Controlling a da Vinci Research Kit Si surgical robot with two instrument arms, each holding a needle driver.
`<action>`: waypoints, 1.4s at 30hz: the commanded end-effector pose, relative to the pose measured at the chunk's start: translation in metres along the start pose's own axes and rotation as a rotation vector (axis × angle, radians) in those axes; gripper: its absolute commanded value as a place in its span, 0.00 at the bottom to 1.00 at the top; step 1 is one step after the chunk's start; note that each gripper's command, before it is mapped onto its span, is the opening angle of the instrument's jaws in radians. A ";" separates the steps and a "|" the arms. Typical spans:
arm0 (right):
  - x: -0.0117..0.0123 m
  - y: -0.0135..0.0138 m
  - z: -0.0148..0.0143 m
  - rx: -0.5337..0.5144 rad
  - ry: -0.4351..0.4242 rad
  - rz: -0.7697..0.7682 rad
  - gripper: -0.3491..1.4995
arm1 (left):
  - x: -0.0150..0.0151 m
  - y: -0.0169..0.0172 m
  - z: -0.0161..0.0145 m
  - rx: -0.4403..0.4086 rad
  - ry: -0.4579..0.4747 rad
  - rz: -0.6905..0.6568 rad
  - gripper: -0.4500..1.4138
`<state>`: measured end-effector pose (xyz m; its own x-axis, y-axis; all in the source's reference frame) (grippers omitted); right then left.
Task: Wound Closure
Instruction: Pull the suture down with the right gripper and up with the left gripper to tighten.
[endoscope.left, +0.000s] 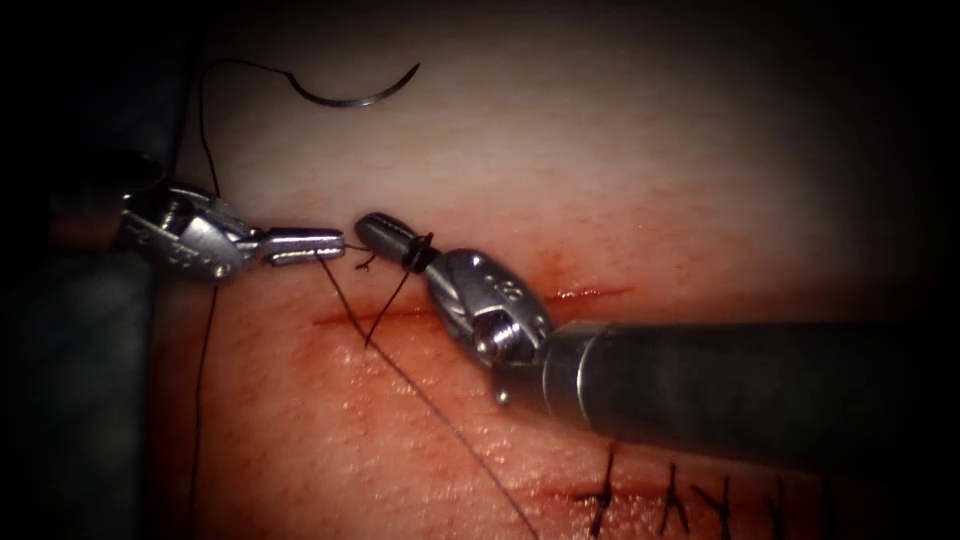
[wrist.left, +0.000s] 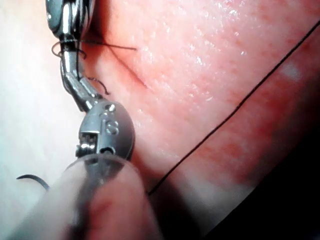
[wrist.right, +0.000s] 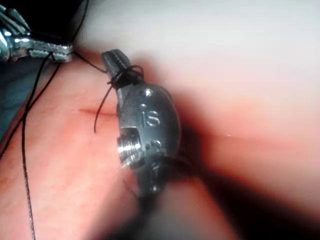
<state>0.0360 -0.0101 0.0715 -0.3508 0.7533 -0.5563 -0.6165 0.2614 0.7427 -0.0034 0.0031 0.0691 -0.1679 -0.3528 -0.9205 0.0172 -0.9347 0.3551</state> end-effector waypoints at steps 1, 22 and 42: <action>-0.0010 0.0001 0.0003 -0.002 0.000 -0.005 0.00 | -0.0004 -0.0003 0.0005 0.002 0.000 -0.003 0.00; -0.0044 -0.0046 -0.0048 -0.027 -0.022 -0.207 0.00 | -0.0087 -0.0120 0.0008 0.079 -0.187 -0.026 0.00; -0.0071 -0.0105 -0.0068 -0.124 -0.087 -0.486 0.00 | -0.0146 -0.0129 0.0066 0.306 -0.589 0.344 0.00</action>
<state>0.0395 -0.0223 0.0646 0.0667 0.6161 -0.7848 -0.7825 0.5203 0.3420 -0.0073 0.0201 0.0788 -0.7136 -0.4575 -0.5306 -0.0947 -0.6874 0.7201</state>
